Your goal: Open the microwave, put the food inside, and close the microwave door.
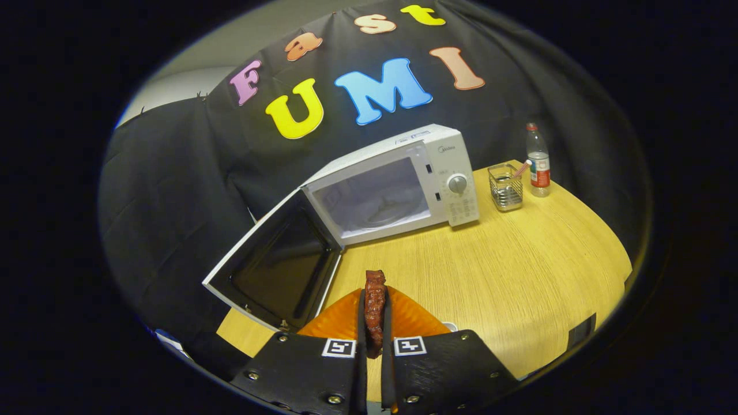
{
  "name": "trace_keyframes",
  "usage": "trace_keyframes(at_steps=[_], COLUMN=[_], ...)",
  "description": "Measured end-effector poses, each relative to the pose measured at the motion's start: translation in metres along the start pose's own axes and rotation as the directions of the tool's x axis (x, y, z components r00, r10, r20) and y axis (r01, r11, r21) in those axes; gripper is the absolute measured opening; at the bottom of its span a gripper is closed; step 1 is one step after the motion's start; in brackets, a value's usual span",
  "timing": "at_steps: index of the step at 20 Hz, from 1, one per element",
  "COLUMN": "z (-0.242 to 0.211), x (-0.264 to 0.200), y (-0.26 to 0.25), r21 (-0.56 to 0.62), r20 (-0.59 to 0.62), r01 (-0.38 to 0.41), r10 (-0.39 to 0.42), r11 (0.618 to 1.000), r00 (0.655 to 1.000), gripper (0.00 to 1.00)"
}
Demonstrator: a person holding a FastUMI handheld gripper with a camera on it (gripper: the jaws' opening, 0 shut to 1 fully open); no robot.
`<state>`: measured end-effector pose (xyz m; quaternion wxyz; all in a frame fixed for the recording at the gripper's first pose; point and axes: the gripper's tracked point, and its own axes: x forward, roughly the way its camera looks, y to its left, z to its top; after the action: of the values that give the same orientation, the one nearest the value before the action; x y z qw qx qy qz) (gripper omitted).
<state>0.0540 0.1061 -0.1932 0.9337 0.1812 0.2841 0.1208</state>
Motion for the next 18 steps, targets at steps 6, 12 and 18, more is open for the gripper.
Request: trace_keyframes(at_steps=[6,12,18], z=[0.034,0.061,0.07], x=[0.055,0.106,0.159], y=[0.016,0.018,0.008], r21=[0.007,0.018,0.044], r20=[0.033,0.084,0.11], r01=[-0.036,-0.049,-0.033], r10=[0.036,0.047,0.028], r11=[0.999,0.999,0.998], r00=[0.999,0.995,0.994], gripper=[0.1,0.1,0.1])
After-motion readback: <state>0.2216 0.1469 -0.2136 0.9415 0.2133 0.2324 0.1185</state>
